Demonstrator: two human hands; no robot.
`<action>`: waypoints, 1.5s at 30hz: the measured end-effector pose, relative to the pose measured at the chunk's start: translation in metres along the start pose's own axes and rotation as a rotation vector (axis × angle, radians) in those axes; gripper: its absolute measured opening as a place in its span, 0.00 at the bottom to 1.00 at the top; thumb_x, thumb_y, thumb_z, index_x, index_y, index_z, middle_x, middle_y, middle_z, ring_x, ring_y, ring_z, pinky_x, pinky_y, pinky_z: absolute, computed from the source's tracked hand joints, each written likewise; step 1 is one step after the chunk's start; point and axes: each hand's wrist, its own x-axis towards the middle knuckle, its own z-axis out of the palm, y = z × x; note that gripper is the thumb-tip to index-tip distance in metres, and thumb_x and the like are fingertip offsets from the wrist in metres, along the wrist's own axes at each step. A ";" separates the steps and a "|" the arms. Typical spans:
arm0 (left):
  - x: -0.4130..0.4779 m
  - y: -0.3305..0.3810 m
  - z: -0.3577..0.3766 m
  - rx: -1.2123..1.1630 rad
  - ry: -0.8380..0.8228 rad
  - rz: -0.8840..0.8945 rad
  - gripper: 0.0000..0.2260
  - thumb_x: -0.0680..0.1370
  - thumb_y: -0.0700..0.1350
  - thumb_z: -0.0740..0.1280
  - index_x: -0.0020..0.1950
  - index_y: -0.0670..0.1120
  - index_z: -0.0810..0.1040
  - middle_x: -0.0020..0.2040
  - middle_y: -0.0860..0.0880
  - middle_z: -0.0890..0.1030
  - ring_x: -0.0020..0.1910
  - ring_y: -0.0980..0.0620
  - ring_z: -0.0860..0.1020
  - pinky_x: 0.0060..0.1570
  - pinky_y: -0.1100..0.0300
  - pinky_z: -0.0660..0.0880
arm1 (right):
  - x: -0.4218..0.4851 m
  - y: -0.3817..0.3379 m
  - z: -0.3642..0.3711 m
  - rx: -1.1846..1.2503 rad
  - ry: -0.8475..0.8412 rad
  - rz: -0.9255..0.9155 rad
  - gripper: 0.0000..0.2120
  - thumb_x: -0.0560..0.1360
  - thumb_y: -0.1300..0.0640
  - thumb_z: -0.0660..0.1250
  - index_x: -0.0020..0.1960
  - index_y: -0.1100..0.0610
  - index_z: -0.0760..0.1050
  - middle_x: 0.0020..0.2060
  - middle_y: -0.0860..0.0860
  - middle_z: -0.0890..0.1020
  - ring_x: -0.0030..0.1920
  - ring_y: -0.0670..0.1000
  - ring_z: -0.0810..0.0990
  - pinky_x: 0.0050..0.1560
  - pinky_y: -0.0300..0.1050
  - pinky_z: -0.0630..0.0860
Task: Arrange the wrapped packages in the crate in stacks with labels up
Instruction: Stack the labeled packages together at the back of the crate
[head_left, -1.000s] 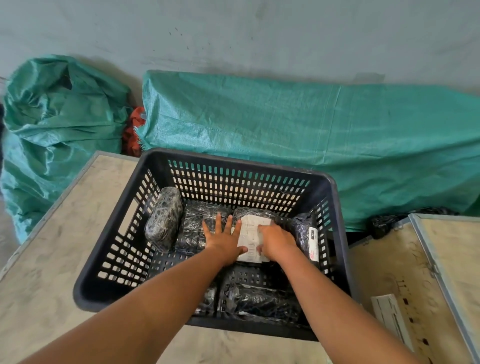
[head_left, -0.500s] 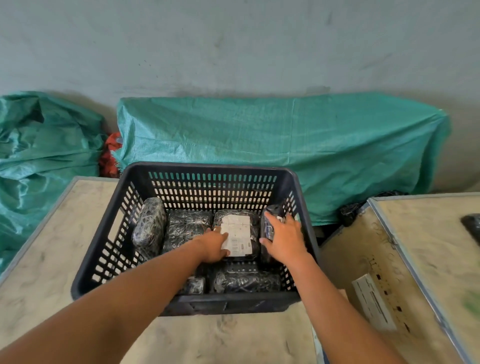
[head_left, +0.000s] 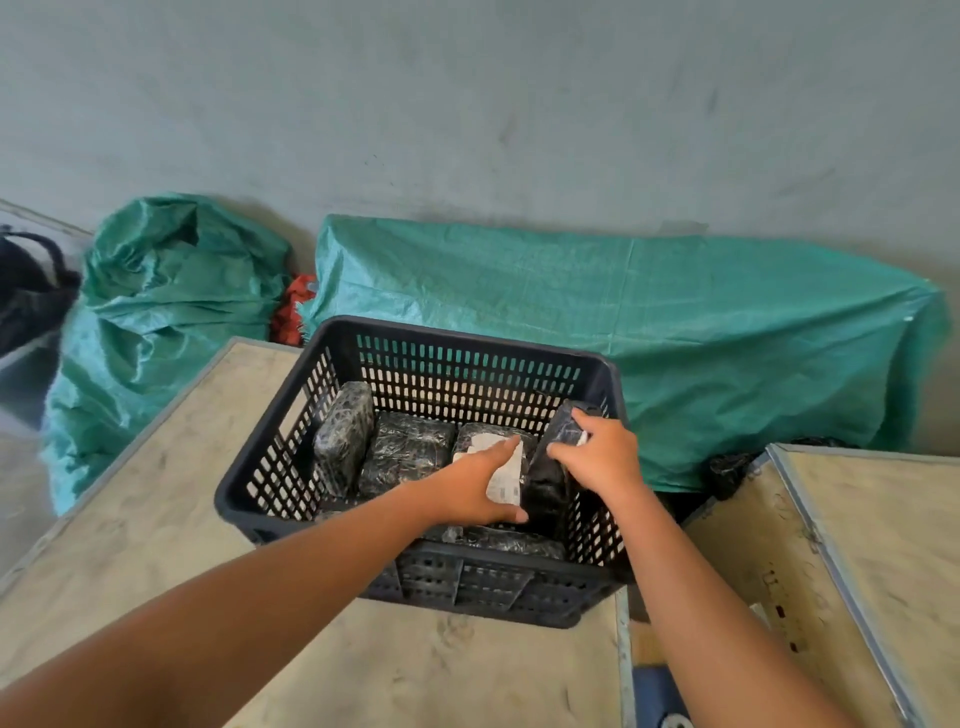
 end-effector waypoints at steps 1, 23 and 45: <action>-0.001 0.004 0.003 -0.075 0.031 0.015 0.56 0.69 0.61 0.78 0.83 0.57 0.42 0.83 0.53 0.55 0.79 0.54 0.57 0.76 0.54 0.58 | -0.001 -0.005 -0.006 0.025 0.006 -0.006 0.39 0.67 0.48 0.79 0.76 0.53 0.74 0.49 0.50 0.86 0.46 0.49 0.85 0.51 0.43 0.81; -0.002 -0.011 -0.092 -0.652 0.323 0.365 0.39 0.80 0.41 0.69 0.79 0.71 0.51 0.72 0.62 0.74 0.69 0.54 0.77 0.60 0.48 0.79 | -0.031 -0.021 0.010 0.486 -0.073 -0.217 0.52 0.67 0.35 0.78 0.83 0.39 0.54 0.78 0.42 0.67 0.76 0.44 0.66 0.74 0.49 0.70; 0.081 -0.096 -0.012 -0.094 0.026 -0.160 0.54 0.70 0.58 0.79 0.84 0.56 0.45 0.80 0.44 0.28 0.81 0.41 0.51 0.75 0.51 0.59 | 0.067 0.038 0.104 -0.068 -0.364 -0.009 0.55 0.70 0.47 0.81 0.85 0.46 0.48 0.82 0.59 0.55 0.80 0.63 0.57 0.80 0.59 0.58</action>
